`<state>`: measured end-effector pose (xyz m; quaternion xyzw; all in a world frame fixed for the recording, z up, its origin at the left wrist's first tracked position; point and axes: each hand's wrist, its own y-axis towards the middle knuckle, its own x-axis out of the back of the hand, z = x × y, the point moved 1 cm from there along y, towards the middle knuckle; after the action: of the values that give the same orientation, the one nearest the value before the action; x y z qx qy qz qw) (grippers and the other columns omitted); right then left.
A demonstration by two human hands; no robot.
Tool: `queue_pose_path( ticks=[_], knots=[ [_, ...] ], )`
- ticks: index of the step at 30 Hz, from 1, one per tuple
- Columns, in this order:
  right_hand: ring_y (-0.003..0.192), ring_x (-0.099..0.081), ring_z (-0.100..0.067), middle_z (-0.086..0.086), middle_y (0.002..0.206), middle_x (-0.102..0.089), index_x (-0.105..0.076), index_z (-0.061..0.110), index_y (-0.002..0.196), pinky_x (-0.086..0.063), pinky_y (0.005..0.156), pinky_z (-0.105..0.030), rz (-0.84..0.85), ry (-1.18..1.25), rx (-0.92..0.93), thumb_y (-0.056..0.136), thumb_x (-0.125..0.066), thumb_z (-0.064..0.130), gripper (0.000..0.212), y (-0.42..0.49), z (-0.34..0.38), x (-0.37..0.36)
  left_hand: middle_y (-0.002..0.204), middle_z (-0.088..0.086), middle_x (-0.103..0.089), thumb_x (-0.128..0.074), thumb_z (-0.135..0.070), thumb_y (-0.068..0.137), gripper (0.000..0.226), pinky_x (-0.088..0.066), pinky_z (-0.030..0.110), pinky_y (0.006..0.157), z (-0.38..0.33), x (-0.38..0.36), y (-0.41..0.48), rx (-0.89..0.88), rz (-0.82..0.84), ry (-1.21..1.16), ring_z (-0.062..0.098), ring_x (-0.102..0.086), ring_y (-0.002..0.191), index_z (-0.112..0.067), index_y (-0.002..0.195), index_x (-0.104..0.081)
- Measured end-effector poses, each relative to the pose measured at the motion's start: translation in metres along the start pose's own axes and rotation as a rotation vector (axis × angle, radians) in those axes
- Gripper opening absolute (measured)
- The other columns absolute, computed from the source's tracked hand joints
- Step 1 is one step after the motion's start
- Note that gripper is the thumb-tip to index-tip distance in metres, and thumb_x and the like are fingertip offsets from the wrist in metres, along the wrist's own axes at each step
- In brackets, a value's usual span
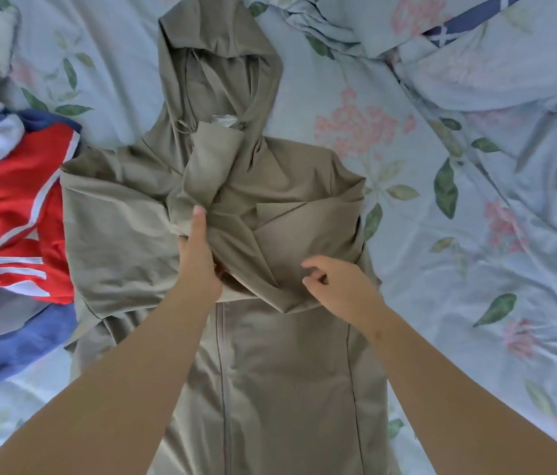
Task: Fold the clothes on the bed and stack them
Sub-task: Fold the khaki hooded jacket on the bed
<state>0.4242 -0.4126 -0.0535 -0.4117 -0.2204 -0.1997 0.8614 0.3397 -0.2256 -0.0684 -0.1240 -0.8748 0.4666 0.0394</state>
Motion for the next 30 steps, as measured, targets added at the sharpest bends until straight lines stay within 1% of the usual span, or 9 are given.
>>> queue_pose_path(
  ticks=[4, 8, 10, 14, 16, 19, 22, 27, 30],
  knots=[
    [0.093, -0.052, -0.012, 0.004, 0.104, -0.059, -0.054, 0.021, 0.124, -0.039, 0.076, -0.023, -0.141, 0.119, -0.132, 0.095, -0.048, 0.021, 0.029, 0.007, -0.013, 0.000, 0.120, 0.002, -0.060, -0.071, -0.015, 0.082, 0.052, -0.053, 0.039, 0.081, 0.005, -0.005, 0.011, 0.019, -0.142, 0.089, 0.022, -0.060, 0.101, -0.017, 0.128, -0.048],
    [0.092, -0.053, -0.015, 0.003, 0.098, -0.057, -0.055, 0.020, 0.119, -0.038, 0.077, -0.024, -0.414, 0.290, -0.172, 0.093, -0.048, 0.016, 0.027, 0.008, -0.017, 0.005, 0.118, 0.009, -0.065, -0.058, -0.009, 0.090, 0.033, -0.053, 0.033, 0.063, -0.013, 0.006, 0.011, 0.084, -0.048, -0.234, 0.022, -0.065, 0.095, -0.010, 0.123, -0.058],
    [0.092, -0.052, -0.018, -0.002, 0.100, -0.055, -0.054, 0.018, 0.119, -0.038, 0.077, -0.026, -0.509, 0.280, -0.220, 0.091, -0.049, 0.014, 0.029, 0.008, -0.022, 0.006, 0.123, 0.007, -0.060, -0.053, -0.005, 0.091, 0.037, -0.049, 0.029, 0.072, -0.015, 0.026, 0.005, 0.023, -0.272, -0.158, 0.023, -0.061, 0.095, -0.010, 0.128, -0.052],
    [0.092, -0.051, -0.026, -0.007, 0.105, -0.049, -0.051, 0.011, 0.109, -0.041, 0.075, -0.033, -0.584, 0.297, -0.339, 0.083, -0.048, 0.002, 0.027, 0.007, -0.034, 0.003, 0.144, 0.012, -0.032, -0.058, -0.010, 0.081, 0.067, -0.029, 0.039, 0.104, 0.008, 0.032, -0.022, -0.119, -0.799, 0.520, 0.032, -0.034, 0.130, -0.017, 0.142, -0.030],
    [0.091, -0.051, -0.029, -0.007, 0.103, -0.047, -0.047, 0.011, 0.098, -0.040, 0.072, -0.034, -0.571, 0.325, -0.372, 0.080, -0.046, -0.004, 0.023, 0.004, -0.039, 0.000, 0.147, 0.008, -0.027, -0.059, -0.014, 0.080, 0.068, -0.022, 0.041, 0.106, 0.016, 0.004, -0.033, -0.373, -0.672, 0.847, 0.029, -0.027, 0.133, -0.023, 0.142, -0.030],
    [0.092, -0.051, -0.029, -0.005, 0.104, -0.044, -0.043, 0.014, 0.094, -0.045, 0.074, -0.039, -0.501, 0.327, -0.381, 0.077, -0.051, -0.003, 0.025, -0.003, -0.046, -0.006, 0.147, -0.002, -0.028, -0.052, -0.024, 0.090, 0.046, -0.017, 0.038, 0.106, 0.025, -0.045, -0.035, -0.720, -0.238, 1.292, 0.023, -0.022, 0.134, -0.031, 0.135, -0.042],
    [0.093, -0.051, -0.024, 0.000, 0.104, -0.043, -0.043, 0.023, 0.100, -0.046, 0.083, -0.043, -0.407, 0.271, -0.352, 0.075, -0.059, 0.004, 0.035, -0.010, -0.052, -0.010, 0.148, -0.005, -0.031, -0.044, -0.035, 0.097, 0.044, -0.021, 0.040, 0.107, 0.036, -0.082, -0.022, -0.813, 0.160, 1.579, 0.021, -0.024, 0.136, -0.030, 0.140, -0.036],
    [0.084, -0.052, -0.021, 0.004, 0.083, -0.052, -0.055, 0.022, 0.087, -0.044, 0.083, -0.038, -0.459, 0.129, -0.213, 0.085, -0.056, 0.010, 0.011, -0.010, -0.059, -0.003, 0.150, 0.000, -0.031, -0.042, -0.044, 0.097, 0.066, -0.027, 0.043, 0.104, 0.041, -0.112, -0.005, -0.810, 0.077, 1.793, 0.024, -0.031, 0.136, -0.025, 0.151, -0.008],
    [0.083, -0.052, -0.019, 0.007, 0.081, -0.054, -0.063, 0.013, 0.086, -0.043, 0.078, -0.031, -0.449, 0.089, -0.145, 0.086, -0.058, 0.012, 0.005, -0.013, -0.065, 0.000, 0.139, 0.004, -0.038, -0.045, -0.036, 0.097, 0.043, -0.039, 0.037, 0.086, 0.041, -0.115, 0.001, -0.832, 0.152, 1.677, 0.026, -0.044, 0.121, -0.027, 0.139, -0.039]
  ],
)
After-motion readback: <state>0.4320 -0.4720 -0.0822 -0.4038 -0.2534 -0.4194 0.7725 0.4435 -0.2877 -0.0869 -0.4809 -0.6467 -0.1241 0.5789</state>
